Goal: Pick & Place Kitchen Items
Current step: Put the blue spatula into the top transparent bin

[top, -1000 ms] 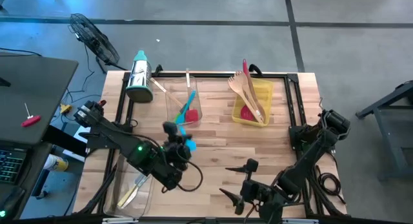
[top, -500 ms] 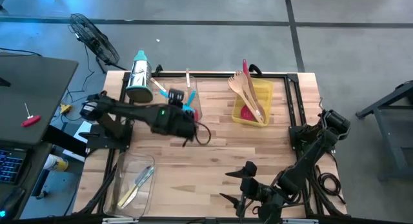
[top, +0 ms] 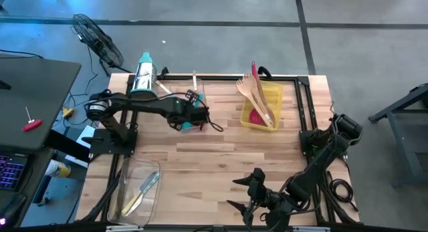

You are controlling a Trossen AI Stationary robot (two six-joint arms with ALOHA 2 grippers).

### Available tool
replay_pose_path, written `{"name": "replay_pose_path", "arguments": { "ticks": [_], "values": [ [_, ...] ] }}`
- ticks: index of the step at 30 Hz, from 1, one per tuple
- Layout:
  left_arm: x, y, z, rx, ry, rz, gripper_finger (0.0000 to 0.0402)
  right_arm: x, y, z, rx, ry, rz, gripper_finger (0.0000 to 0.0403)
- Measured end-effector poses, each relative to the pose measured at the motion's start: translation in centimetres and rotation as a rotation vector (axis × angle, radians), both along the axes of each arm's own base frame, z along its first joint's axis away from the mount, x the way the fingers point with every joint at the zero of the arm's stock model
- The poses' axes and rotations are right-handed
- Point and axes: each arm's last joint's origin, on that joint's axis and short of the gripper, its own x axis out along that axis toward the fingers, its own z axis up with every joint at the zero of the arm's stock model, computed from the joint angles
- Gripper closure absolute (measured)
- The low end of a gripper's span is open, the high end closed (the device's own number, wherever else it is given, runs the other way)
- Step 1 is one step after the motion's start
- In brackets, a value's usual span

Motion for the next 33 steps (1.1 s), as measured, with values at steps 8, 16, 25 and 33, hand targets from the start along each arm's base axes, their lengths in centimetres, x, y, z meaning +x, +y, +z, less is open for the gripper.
{"name": "replay_pose_path", "arguments": {
  "ticks": [8, 16, 25, 33],
  "values": [
    [-0.4, 1.1, -2.1, -0.064, 0.114, -0.139, 0.0392, 0.4, -0.6, -0.2, -0.032, 0.020, -0.014, 0.0060],
    [0.0, 0.9, -3.3, -0.122, 0.092, -0.235, 0.0391, 1.8, -2.1, -0.2, -0.039, 0.026, -0.059, 0.0060],
    [-0.4, 0.8, -4.0, -0.150, 0.058, -0.173, 0.0349, 2.5, -2.8, -0.3, 0.002, 0.052, -0.036, 0.0060],
    [0.1, 0.8, -3.9, -0.155, -0.062, -0.082, 0.0258, 2.3, -2.5, -0.3, 0.007, 0.057, -0.016, 0.0060]
  ]
}}
